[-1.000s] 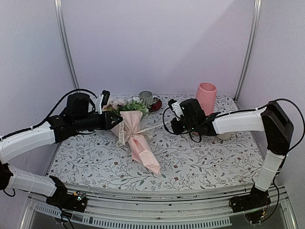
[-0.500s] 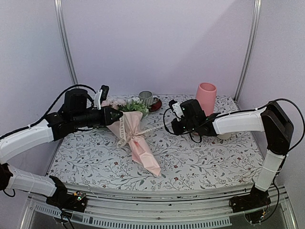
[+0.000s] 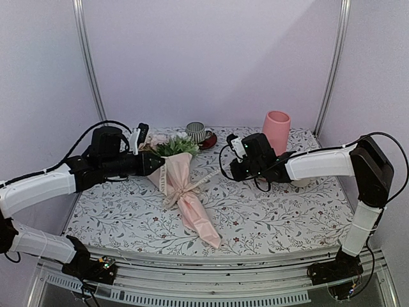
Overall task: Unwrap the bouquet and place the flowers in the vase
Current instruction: Untie the ribbon from the tied bouquet.
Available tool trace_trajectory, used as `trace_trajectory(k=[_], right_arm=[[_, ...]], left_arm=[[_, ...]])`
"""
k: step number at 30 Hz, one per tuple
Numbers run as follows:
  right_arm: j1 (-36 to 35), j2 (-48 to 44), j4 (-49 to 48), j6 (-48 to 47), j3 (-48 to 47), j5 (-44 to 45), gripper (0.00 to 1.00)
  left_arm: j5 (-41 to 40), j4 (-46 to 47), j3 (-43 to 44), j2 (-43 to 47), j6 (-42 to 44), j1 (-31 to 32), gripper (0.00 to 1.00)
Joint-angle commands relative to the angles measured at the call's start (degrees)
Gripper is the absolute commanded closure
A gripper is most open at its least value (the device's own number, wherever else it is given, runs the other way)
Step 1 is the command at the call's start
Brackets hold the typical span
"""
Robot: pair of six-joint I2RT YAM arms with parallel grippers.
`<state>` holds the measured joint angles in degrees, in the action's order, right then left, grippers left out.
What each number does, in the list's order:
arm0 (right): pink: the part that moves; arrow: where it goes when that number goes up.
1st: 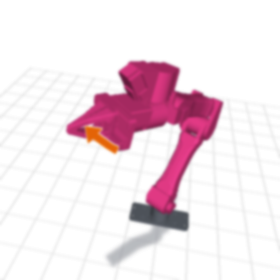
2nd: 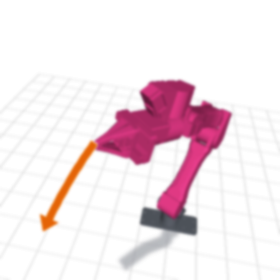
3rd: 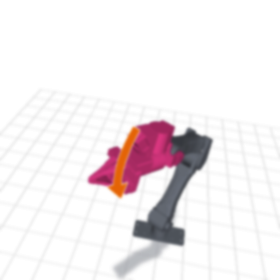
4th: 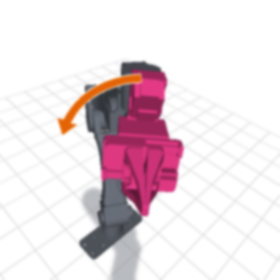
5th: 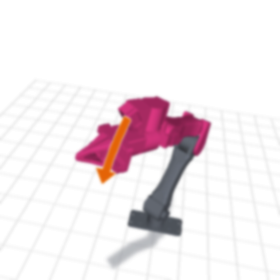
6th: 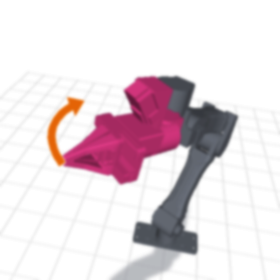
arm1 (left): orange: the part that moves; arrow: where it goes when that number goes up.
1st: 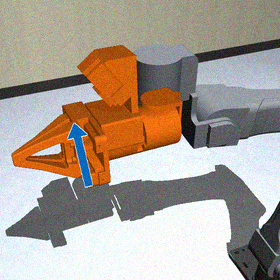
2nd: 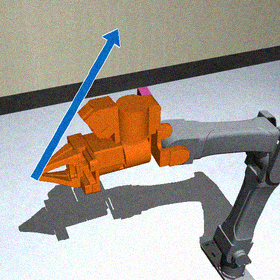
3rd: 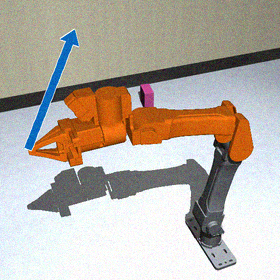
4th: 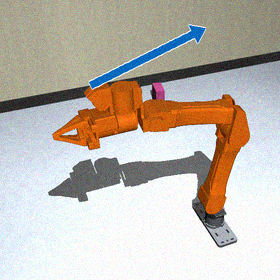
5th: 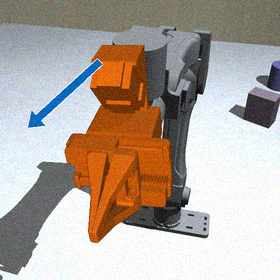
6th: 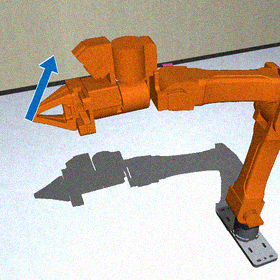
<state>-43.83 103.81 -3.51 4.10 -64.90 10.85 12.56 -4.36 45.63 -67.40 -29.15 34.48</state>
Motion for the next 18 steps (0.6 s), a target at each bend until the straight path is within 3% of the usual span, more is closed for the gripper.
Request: trace_trajectory(k=[1, 18], right_arm=[[0.42, -1.71, -0.08, 0.68, 0.30, 1.83, 0.98], [0.33, -10.17, 0.63, 0.38, 0.57, 6.17, 0.98]], left_arm=[[-2.40, -0.39, 2.83, 3.97, 2.46, -0.64, 1.00], [-5.60, -3.73, 2.82, 7.91, 3.51, -0.64, 1.00]])
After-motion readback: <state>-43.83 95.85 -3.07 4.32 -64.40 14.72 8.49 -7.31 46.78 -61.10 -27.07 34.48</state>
